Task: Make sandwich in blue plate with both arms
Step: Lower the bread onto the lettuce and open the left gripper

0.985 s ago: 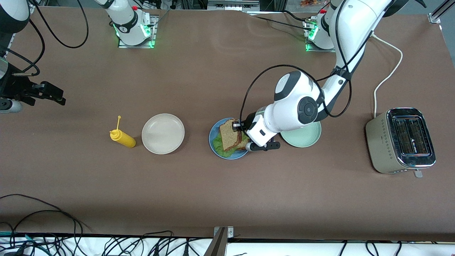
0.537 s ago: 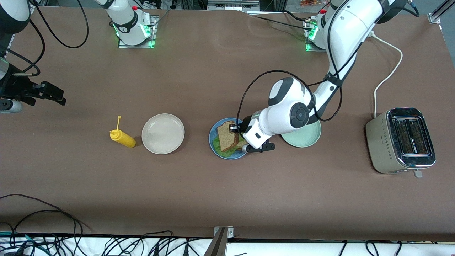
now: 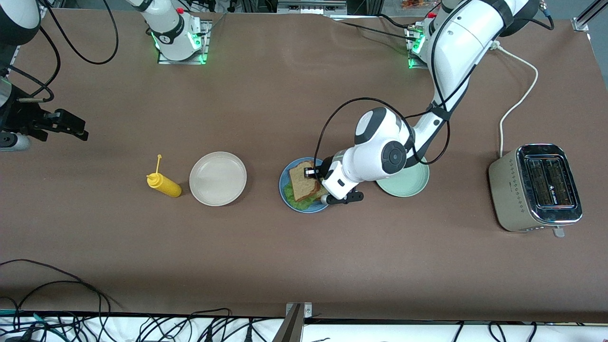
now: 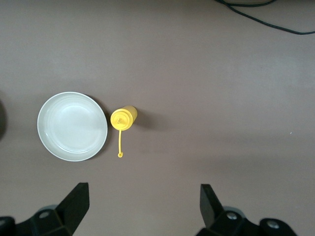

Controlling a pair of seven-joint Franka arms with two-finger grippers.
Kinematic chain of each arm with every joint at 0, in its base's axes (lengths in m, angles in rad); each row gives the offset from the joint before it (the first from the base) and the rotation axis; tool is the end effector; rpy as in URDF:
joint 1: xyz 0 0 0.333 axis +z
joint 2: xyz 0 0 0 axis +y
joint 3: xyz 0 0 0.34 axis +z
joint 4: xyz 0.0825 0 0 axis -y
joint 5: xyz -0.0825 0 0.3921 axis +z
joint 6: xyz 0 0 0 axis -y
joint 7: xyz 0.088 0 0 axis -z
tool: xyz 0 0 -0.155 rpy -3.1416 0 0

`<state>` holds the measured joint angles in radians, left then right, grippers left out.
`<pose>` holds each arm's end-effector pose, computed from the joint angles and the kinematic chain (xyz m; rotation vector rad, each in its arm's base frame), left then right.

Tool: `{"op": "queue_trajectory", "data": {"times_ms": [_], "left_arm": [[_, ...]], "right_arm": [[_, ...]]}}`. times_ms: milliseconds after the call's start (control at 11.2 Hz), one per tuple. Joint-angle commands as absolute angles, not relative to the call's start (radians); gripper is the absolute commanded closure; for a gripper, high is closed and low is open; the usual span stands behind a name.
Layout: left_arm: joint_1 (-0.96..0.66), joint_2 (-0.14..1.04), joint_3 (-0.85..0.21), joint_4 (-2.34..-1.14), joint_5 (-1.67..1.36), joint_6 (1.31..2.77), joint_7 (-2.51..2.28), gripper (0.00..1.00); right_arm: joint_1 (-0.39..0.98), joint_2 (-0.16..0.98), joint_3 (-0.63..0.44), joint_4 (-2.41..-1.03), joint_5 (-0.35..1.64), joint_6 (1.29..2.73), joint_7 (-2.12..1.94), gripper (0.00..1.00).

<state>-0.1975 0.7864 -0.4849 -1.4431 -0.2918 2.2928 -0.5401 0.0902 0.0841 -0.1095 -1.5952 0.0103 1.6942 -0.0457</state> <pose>0.6268 -0.4424 0.2502 2.5846 0.2480 -0.2863 0.5996 -0.0079 0.5510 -3.1407 -0.0403 -0.0242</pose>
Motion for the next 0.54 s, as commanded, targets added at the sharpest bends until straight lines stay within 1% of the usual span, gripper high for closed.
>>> {"op": "queue_trajectory", "data": {"times_ms": [0,269,448], "left_arm": [[-0.189,0.770,-0.480,-1.451,-0.305,2.275,-0.540,0.00],[-0.187,0.732,-0.460,-1.451,-0.304,2.228,-0.545,0.00],[-0.187,0.683,-0.433,-1.450,-0.250,2.149,-0.549,0.00]], "right_arm": [[0.087,0.067,-0.109,-1.612,0.014,1.695,-0.060,0.00],[0.087,0.067,-0.109,-1.612,0.014,1.695,-0.060,0.00],[0.087,0.067,-0.109,-1.612,0.014,1.695,-0.060,0.00]]}}
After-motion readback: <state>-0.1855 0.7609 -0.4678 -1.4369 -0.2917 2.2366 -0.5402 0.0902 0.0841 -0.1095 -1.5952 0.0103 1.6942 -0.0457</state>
